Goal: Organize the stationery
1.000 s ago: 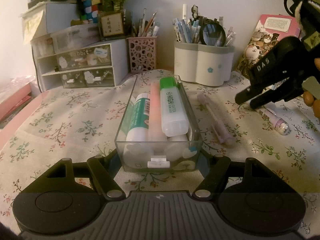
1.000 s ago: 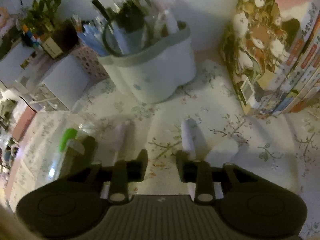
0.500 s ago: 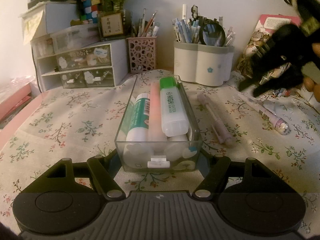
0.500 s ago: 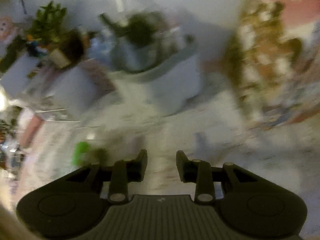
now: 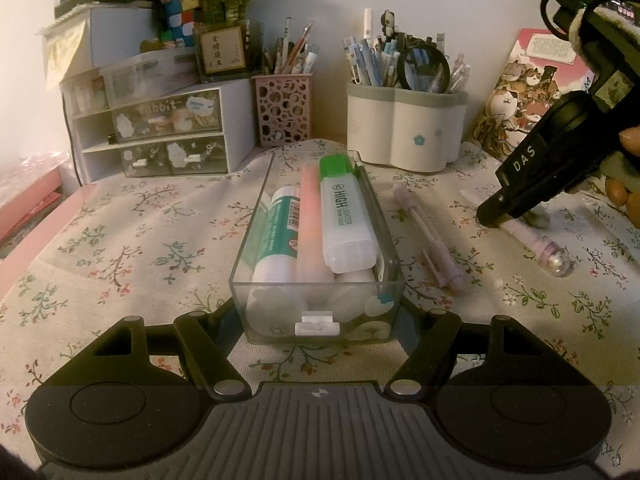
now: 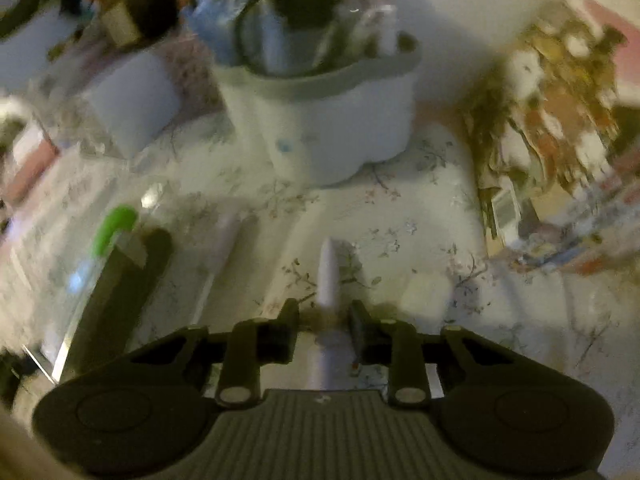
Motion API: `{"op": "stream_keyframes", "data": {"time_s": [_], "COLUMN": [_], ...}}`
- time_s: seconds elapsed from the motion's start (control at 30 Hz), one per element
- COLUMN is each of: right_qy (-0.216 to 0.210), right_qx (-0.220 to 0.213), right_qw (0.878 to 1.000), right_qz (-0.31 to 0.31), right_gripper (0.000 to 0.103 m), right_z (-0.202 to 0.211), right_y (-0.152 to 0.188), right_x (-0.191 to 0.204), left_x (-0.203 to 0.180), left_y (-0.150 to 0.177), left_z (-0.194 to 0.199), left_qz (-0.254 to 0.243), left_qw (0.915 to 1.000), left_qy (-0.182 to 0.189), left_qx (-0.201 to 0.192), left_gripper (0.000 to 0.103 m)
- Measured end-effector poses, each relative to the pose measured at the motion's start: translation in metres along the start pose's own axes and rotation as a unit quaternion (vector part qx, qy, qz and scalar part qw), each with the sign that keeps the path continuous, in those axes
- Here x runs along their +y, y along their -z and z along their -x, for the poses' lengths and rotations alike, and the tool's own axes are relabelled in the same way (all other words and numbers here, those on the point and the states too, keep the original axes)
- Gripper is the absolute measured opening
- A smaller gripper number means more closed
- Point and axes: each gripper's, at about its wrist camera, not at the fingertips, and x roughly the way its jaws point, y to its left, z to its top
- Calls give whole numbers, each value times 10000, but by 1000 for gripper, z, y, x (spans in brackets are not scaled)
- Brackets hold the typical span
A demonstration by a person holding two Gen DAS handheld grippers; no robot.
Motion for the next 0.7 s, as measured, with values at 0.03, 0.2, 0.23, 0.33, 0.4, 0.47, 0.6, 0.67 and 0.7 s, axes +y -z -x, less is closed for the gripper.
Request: {"op": "stream_keyframes", "data": {"time_s": [0.03, 0.2, 0.23, 0.33, 0.4, 0.47, 0.6, 0.67, 0.7], "right_qy": [-10, -221, -256, -533, -556, -604, -1028, -1232, -1316], "right_qx": [11, 33, 10, -159, -271, -345, -674, -762, -773], "right_qw": [10000, 9970, 9961, 9907, 9893, 9877, 9783, 9742, 9726], "right_qz": [-54, -736, -844, -1243, -1319, -1403, -1670, -1731, -1751], "right_gripper": [27, 20, 20, 20, 20, 20, 20, 20, 20], "right_z": [0, 3, 4, 10, 16, 21, 41, 49, 51], "right_y": [-1, -1, 1, 6, 7, 6, -6, -14, -18], "right_x": [-2, -22, -23, -28, -27, -21, -9, 4, 10], "left_x": [0, 0, 0, 0, 0, -1, -2, -2, -2], "left_y": [0, 0, 0, 0, 0, -1, -1, -1, -1], "left_z": [0, 0, 0, 0, 0, 0, 0, -1, -1], "left_qz": [-2, 3, 1, -2, 2, -1, -3, -5, -4], "left_qw": [10000, 10000, 10000, 10000, 10000, 10000, 10000, 10000, 10000], "left_qy": [-1, 2, 0, 1, 3, 12, 11, 12, 11], "left_qx": [1, -1, -1, -1, -2, -3, -4, -4, -4], "left_gripper": [72, 72, 72, 72, 72, 72, 72, 72, 72]}}
